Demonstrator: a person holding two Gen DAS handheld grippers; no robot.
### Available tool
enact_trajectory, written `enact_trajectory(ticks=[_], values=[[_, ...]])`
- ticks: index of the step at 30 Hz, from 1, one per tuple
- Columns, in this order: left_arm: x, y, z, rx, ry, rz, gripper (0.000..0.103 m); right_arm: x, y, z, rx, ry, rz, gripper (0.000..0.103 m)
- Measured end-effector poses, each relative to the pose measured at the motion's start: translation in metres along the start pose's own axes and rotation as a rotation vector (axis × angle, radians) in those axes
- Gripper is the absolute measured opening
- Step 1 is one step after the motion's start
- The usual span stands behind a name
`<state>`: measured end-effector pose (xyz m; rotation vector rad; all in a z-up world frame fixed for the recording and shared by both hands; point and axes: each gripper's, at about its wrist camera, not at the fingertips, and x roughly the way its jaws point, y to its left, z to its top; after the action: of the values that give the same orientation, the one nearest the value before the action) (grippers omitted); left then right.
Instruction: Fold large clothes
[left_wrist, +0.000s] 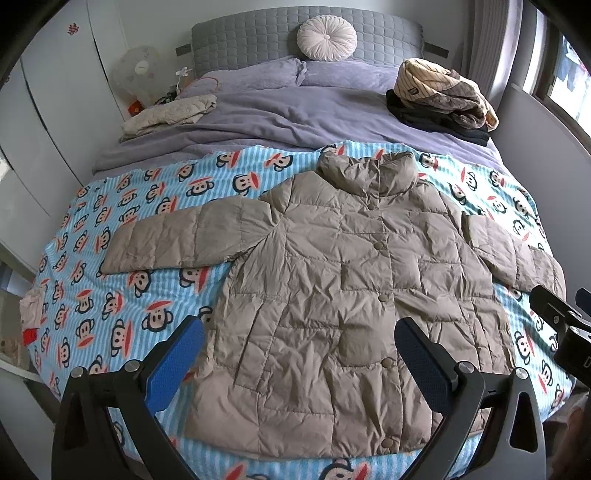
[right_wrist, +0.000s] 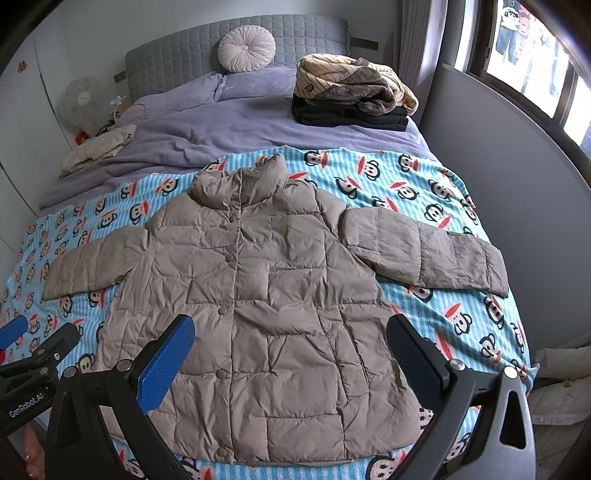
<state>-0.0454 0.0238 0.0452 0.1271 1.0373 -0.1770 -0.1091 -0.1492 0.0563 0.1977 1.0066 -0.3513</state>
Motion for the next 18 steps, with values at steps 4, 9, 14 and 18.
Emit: enact_trajectory(ticks=[4, 9, 14, 18], values=[[-0.002, 0.006, 0.000, -0.002, 0.003, 0.001, 0.103, 0.000, 0.000, 0.000, 0.000, 0.000, -0.001, 0.103], [0.001, -0.002, -0.001, 0.000, -0.001, 0.000, 0.103, 0.000, 0.001, 0.000, -0.001, -0.001, 0.000, 0.103], [0.002, 0.000, -0.004, -0.002, 0.002, 0.004, 0.103, 0.000, 0.001, 0.000, 0.000, -0.001, -0.001, 0.103], [0.003, 0.001, -0.005, -0.004, 0.005, 0.005, 0.103, 0.000, 0.001, 0.000, 0.001, -0.002, 0.000, 0.103]])
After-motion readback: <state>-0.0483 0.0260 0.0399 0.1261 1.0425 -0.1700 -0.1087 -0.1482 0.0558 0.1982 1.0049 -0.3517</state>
